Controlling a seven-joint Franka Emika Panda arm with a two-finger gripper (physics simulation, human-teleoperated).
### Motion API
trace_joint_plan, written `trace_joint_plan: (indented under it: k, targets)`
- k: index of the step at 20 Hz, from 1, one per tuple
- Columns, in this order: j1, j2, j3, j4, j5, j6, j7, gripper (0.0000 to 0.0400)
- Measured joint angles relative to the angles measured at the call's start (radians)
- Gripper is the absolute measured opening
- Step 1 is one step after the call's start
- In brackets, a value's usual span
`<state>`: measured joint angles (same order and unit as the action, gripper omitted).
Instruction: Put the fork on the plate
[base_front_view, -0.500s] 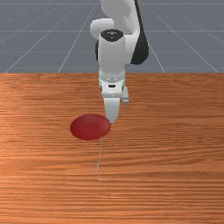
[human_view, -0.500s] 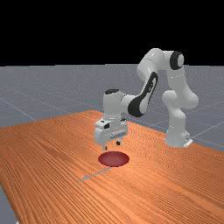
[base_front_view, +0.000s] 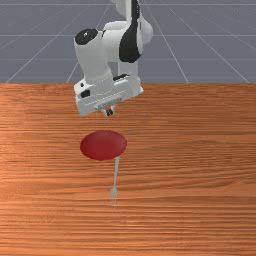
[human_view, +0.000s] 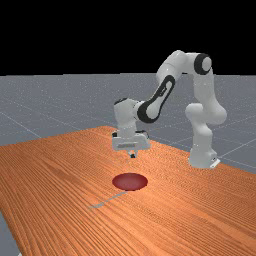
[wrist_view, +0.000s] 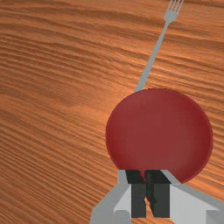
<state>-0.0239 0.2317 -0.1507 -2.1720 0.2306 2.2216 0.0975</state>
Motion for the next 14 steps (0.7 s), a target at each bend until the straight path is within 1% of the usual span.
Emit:
trace_joint_plan:
  k: [1, 2, 3, 4, 5, 6, 7, 8, 9, 11, 14]
  targets:
    - [0.001, 0.002, -0.011, -0.003, 0.050, -0.010, 0.138, 0.0013]
    - [-0.001, 0.002, -0.018, -0.007, 0.087, -0.013, 0.216, 0.0008]
    - [-0.003, 0.009, -0.021, -0.007, 0.111, -0.012, 0.265, 0.0005]
    - [-0.005, 0.023, -0.022, -0.005, 0.125, -0.010, 0.290, 0.0160]
    - [-0.005, 0.043, -0.022, 0.006, 0.135, 0.001, 0.303, 0.0254]
    - [-0.004, 0.060, -0.020, 0.016, 0.141, 0.020, 0.309, 0.0311]
    - [0.000, 0.078, -0.016, 0.023, 0.147, 0.062, 0.312, 0.0346]
    - [0.009, 0.098, -0.008, 0.029, 0.153, 0.113, 0.313, 0.0367]
    - [0.018, 0.119, 0.001, 0.032, 0.162, 0.165, 0.310, 0.0380]
    - [0.026, 0.178, 0.026, 0.059, 0.194, 0.255, 0.291, 0.0393]
    - [0.015, 0.294, 0.062, 0.154, 0.237, 0.301, 0.264, 0.0398]
